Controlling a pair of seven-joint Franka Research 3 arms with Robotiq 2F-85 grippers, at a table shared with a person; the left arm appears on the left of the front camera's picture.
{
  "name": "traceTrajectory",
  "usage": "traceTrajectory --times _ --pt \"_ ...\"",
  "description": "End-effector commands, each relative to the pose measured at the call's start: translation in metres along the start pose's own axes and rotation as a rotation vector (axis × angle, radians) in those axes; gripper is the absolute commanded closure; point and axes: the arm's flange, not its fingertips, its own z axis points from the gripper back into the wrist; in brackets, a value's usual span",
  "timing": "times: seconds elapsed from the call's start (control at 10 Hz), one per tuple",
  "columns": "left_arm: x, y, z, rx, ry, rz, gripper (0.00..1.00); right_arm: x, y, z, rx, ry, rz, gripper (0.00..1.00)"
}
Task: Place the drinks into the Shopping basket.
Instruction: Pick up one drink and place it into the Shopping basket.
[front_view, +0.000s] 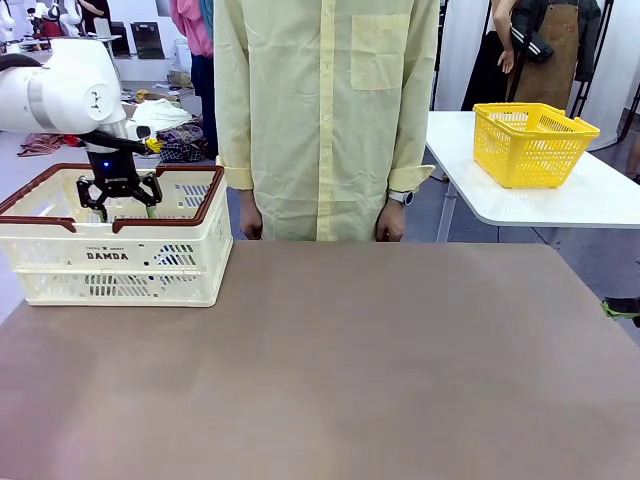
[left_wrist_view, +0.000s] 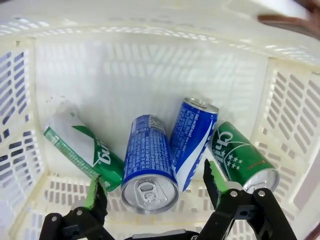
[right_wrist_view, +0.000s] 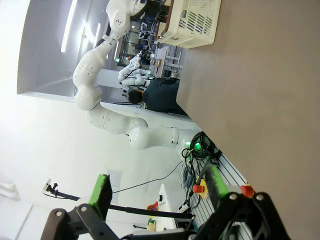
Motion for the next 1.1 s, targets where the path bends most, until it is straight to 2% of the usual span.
traceTrajectory --times 0.0,0.2,0.3,0.4,0.5,0.6,0.7,0.8,0.9,1.0 --pt "-0.009 0.011 0.036 -0.068 -0.034 -0.064 0.0 0.0 0.003 0.0 0.006 0.005 -0.01 0.0" --pt "-0.042 0.038 0.11 -0.243 -0.113 -0.093 0.0 0.0 0.003 0.0 0.006 0.005 -0.01 0.0" --pt "-0.075 0.06 0.149 -0.427 -0.161 -0.083 0.0 0.0 0.003 0.0 0.006 0.005 -0.01 0.0" --pt "-0.106 0.079 0.168 -0.58 -0.195 -0.07 0.0 0.0 0.003 0.0 0.006 0.005 -0.01 0.0" --pt "-0.126 0.099 0.171 -0.752 -0.189 -0.058 0.0 0.0 0.003 0.0 0.006 0.005 -0.01 0.0" --pt "-0.131 0.132 0.155 -0.908 -0.043 -0.103 0.0 0.0 0.003 0.0 0.006 0.005 -0.01 0.0" --pt "-0.129 0.161 0.14 -1.023 0.054 -0.138 0.0 0.0 0.003 0.0 0.006 0.005 -0.01 0.0" --pt "-0.126 0.191 0.12 -1.135 0.145 -0.113 0.0 0.0 0.003 0.0 0.006 0.005 -0.01 0.0" --pt "-0.131 0.218 0.099 -1.224 0.184 -0.155 0.0 0.0 0.003 0.0 0.006 0.005 -0.01 0.0" --pt "-0.136 0.242 0.077 -1.316 0.134 -0.208 0.0 0.0 0.003 0.0 0.006 0.005 -0.01 0.0"
